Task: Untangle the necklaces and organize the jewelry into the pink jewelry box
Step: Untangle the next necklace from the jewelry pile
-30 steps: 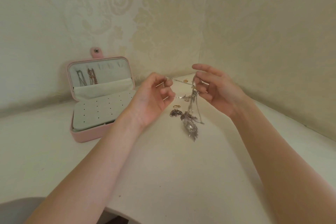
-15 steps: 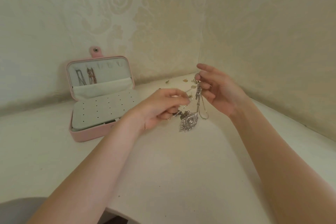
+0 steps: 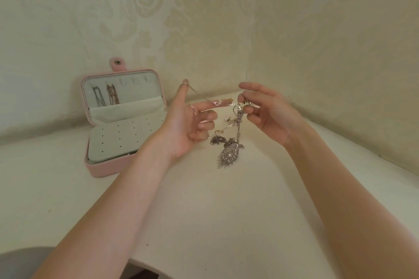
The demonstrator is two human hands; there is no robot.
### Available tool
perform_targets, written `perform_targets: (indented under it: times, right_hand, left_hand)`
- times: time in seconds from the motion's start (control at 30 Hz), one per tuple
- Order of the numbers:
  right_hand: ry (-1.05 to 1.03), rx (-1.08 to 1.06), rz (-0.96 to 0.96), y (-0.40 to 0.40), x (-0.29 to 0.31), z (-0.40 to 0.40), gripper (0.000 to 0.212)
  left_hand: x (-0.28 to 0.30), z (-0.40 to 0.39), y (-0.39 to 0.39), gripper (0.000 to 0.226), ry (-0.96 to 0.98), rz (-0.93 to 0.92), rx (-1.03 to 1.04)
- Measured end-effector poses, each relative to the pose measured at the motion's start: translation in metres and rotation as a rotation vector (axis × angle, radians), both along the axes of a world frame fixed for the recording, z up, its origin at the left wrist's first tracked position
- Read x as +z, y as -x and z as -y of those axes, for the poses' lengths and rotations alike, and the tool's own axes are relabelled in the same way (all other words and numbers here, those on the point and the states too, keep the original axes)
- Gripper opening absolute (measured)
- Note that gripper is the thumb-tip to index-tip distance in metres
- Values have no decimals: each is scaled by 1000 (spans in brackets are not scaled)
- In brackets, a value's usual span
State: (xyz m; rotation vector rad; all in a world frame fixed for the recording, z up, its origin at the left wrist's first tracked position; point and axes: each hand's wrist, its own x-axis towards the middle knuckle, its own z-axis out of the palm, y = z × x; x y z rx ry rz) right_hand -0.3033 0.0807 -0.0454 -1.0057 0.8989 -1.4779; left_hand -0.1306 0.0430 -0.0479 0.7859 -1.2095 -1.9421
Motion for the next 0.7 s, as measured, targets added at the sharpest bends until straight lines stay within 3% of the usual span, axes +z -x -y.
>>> perform_targets:
  times: [0.1, 0.2, 0.27, 0.33, 0.43, 0.57, 0.63, 0.7]
  right_hand:
    - [-36, -35, -27, 2, -2, 2, 15]
    - [-101, -84, -35, 4, -5, 4, 14]
    - [-118, -99, -14, 4, -5, 4, 14]
    - [-111, -100, 4, 4, -4, 3, 14]
    - [-88, -82, 2, 4, -3, 3, 15]
    - [-55, -17, -45, 0, 0, 2, 15]
    - [-30, 21, -73, -3, 1, 1, 15]
    - [-4, 61, -91, -5, 2, 0, 15]
  left_hand:
    - [4, 1, -6, 85, -33, -259, 7]
    - [8, 1, -14, 60, -28, -518, 135]
    - [9, 1, -17, 46, -28, -580, 257]
    - [8, 1, -13, 37, 60, -434, 378]
    - [1, -2, -2, 25, 387, 0, 509]
    - [-14, -1, 6, 17, 764, 459, 400]
    - [-17, -2, 7, 14, 853, 563, 286]
    - [-15, -5, 9, 12, 855, 540, 192]
